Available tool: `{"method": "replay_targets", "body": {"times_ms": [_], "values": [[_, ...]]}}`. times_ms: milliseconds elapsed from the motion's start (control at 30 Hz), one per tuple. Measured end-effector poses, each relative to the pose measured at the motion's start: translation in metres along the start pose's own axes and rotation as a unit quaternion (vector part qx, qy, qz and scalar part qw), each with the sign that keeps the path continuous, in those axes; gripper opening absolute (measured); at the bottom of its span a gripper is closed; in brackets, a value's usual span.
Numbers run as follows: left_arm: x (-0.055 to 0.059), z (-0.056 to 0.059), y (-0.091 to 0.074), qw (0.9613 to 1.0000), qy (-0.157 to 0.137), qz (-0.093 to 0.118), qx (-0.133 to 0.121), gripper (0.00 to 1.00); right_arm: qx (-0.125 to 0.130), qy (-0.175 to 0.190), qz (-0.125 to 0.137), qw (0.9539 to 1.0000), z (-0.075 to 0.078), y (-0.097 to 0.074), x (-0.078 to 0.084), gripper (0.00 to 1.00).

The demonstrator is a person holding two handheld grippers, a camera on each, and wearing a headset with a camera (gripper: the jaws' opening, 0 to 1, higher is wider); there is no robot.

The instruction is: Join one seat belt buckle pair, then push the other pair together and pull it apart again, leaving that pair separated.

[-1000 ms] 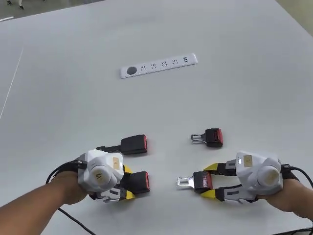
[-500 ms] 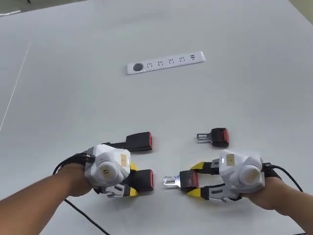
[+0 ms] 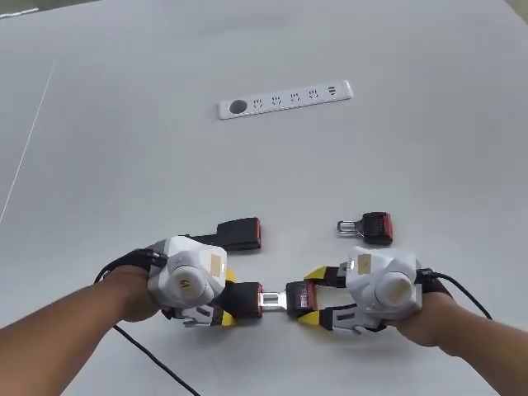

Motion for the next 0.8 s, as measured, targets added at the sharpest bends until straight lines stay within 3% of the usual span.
{"method": "replay_targets", "body": {"times_ms": [233, 367, 400, 567, 667, 800], "values": [[-0.001, 0.0, 0.0, 1.0, 0.005, -0.005, 0.002, 0.35, 0.006, -0.008, -0.003, 0.9999, -0.002, 0.002, -0.001, 0.35], [-0.002, 0.0, 0.001, 0.9999, 0.009, -0.011, 0.003, 0.35, 0.003, -0.007, 0.002, 1.0, -0.009, 0.015, -0.011, 0.35], [-0.002, 0.0, 0.0, 0.9999, 0.008, -0.013, 0.003, 0.35, 0.009, -0.021, -0.01, 0.9997, -0.007, 0.014, -0.011, 0.35], [-0.003, 0.001, 0.001, 0.9998, 0.012, -0.018, 0.002, 0.34, 0.014, 0.015, -0.007, 0.9998, -0.009, 0.013, -0.011, 0.34], [-0.005, 0.0, 0.002, 0.9994, 0.025, -0.024, 0.006, 0.34, 0.015, 0.014, -0.005, 0.9998, -0.01, 0.016, -0.013, 0.34], [-0.003, 0.001, 0.001, 0.9996, 0.02, -0.02, 0.005, 0.34, 0.014, 0.025, -0.004, 0.9996, -0.014, 0.025, -0.02, 0.34]]}}
Point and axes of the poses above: the centre of the closed fingertips' face, and the gripper's own axes: y roughly forward along the fingers, z roughly to its right, x roughly out of its underside, the point moved 10 cm from there along -y, roughly backward along the fingers, and after that the axes turned 3 degrees about z, right-handed, at the moved point
